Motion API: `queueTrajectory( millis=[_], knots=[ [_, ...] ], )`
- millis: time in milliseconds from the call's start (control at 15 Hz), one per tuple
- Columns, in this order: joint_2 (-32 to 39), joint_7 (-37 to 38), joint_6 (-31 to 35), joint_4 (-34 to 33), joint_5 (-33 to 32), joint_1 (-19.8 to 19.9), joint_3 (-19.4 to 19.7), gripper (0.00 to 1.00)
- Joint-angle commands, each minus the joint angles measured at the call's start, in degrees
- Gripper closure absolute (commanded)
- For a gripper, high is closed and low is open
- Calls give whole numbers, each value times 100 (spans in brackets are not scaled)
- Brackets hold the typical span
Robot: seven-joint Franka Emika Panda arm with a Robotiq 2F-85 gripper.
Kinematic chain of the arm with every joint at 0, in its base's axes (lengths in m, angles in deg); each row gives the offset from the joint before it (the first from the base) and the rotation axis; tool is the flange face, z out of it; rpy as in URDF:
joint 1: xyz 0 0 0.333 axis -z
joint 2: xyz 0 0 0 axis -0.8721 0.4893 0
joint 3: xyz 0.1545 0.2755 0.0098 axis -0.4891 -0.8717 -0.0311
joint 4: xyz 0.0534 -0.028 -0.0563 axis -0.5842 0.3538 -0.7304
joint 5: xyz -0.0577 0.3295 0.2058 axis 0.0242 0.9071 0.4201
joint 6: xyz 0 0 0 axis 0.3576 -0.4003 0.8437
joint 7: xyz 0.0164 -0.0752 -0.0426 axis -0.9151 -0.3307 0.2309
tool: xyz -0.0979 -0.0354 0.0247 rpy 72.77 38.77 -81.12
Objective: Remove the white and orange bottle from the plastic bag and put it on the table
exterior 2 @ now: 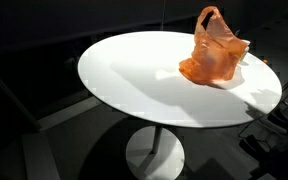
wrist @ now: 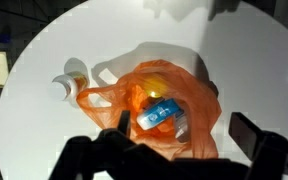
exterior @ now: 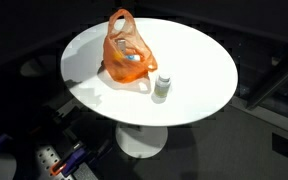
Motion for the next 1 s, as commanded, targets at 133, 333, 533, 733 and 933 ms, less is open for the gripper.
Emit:
queueTrajectory(
  millis=[133,333,533,733,933],
  knots=[
    [-901,241,-317,230,-75,-62,-136,0],
    [-1113,169,-499,181,-56,-62,-148,0],
    [-1181,126,-611,170,-69,-64,-153,0],
    [-1086,92,-559,136,-4,-71,-133,0],
    [-1085,88,-559,169,-4,-74,-134,0]
  ],
)
